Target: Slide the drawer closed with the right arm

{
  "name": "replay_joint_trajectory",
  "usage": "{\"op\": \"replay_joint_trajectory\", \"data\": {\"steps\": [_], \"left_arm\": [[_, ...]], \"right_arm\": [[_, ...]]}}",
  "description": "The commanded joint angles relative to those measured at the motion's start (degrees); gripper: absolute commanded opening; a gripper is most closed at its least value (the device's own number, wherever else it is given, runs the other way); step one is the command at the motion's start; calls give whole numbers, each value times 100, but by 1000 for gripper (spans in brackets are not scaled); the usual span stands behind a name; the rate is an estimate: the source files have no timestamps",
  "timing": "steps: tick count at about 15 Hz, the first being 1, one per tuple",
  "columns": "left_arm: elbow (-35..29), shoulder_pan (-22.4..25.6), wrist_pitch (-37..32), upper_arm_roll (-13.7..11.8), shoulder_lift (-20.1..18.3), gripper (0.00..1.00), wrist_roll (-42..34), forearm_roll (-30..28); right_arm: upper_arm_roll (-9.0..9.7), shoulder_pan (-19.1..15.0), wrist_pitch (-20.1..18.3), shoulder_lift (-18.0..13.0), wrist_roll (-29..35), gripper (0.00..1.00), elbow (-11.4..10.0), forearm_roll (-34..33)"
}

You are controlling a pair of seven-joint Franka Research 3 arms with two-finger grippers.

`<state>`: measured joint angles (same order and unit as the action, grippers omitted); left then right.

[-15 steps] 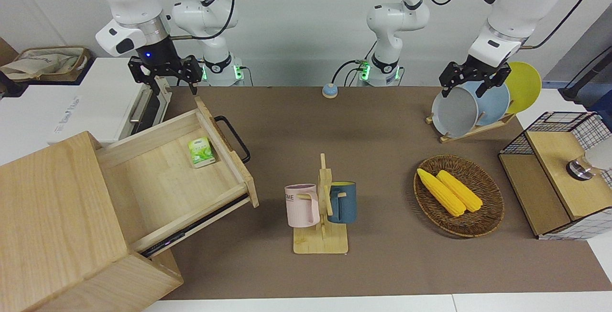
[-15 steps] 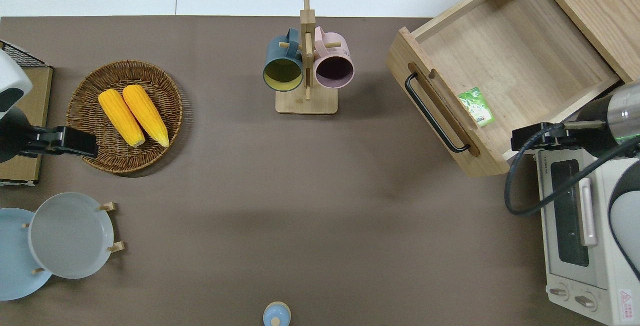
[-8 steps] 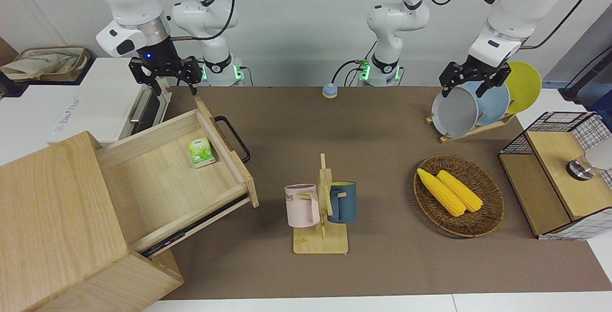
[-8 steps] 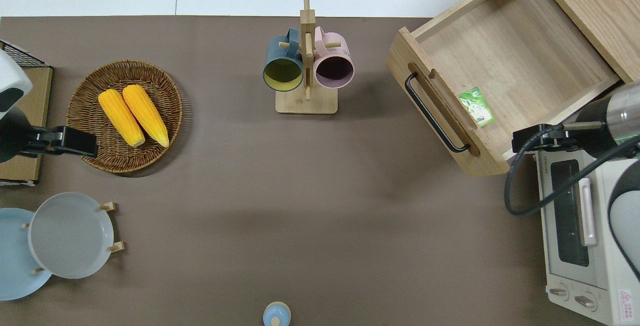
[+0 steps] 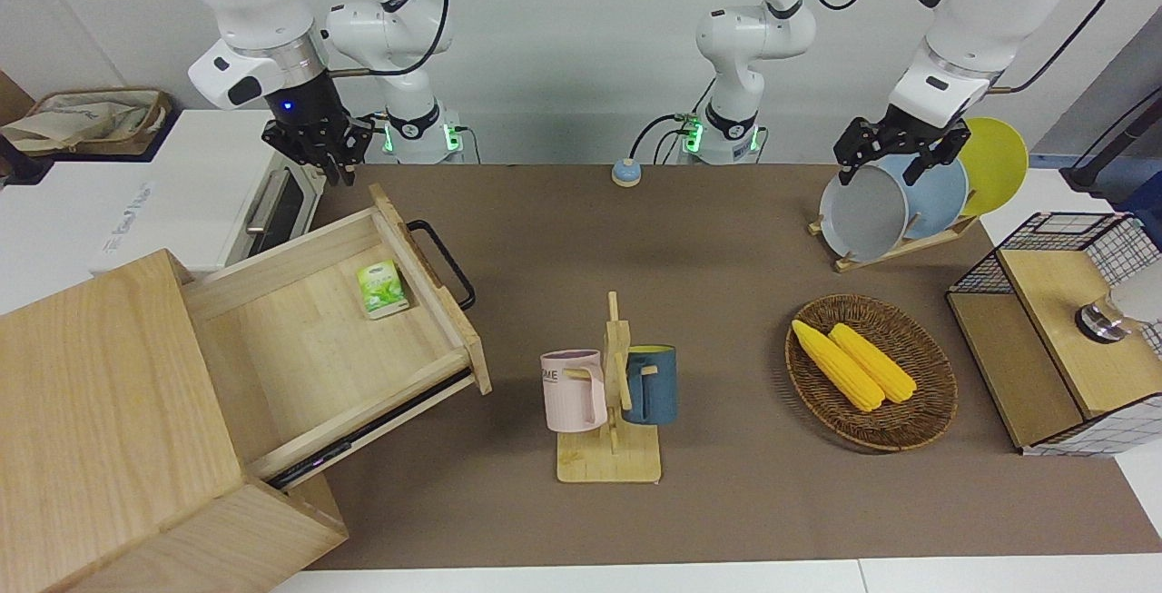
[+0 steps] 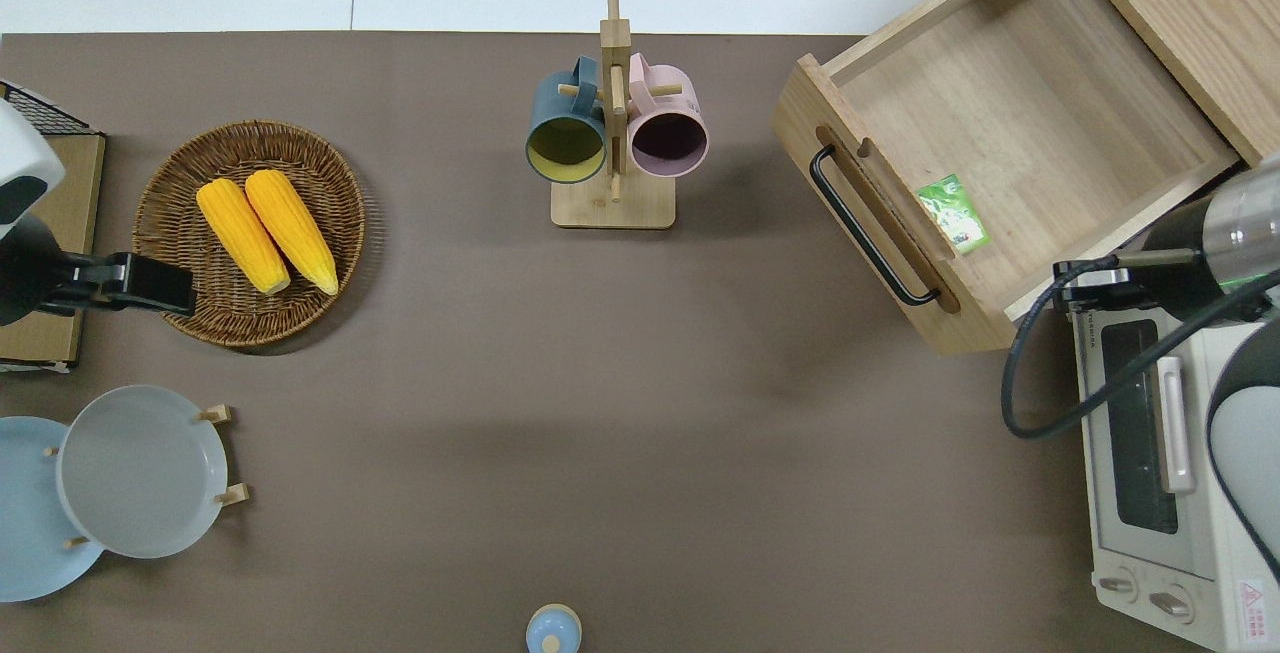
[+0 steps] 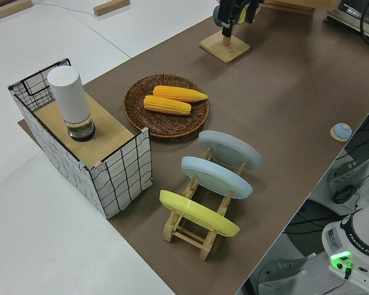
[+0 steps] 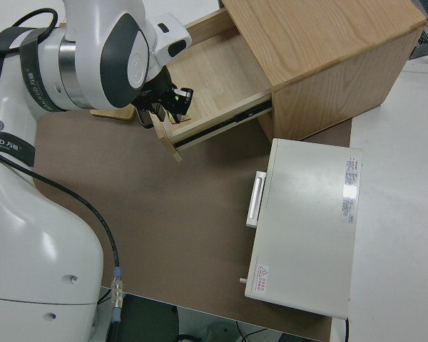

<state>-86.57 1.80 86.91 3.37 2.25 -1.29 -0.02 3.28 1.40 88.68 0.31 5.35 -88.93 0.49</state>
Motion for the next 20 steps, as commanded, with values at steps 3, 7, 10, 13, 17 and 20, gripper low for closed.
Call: {"op": "replay_joint_trajectory", "data": {"steps": [3,7,10,13,17,20], "left_arm": [[140,31,-113,40,65,993,-56,98],[149,31,-113,40,65,993,-56,98],[149,31,-113,40,74,993,-47,98],[140,31,-113,40,65,993,-56,98],[149,31,-113,40,65,993,-56,98],[149,31,-113,40,65,993,-56,98]], "right_arm": [[112,-34,-105,13,-78,0,86,-66],[384,-34,-272,12,140,0,227,-154],[699,-34,-281,-5,702,0,350,-242],[1086,-34,-272,-5,1414,0,350,-339],[1543,-34,-176,12,2267,0,350,-339],[1659,184,17,144,2881,0,350,-339]]}}
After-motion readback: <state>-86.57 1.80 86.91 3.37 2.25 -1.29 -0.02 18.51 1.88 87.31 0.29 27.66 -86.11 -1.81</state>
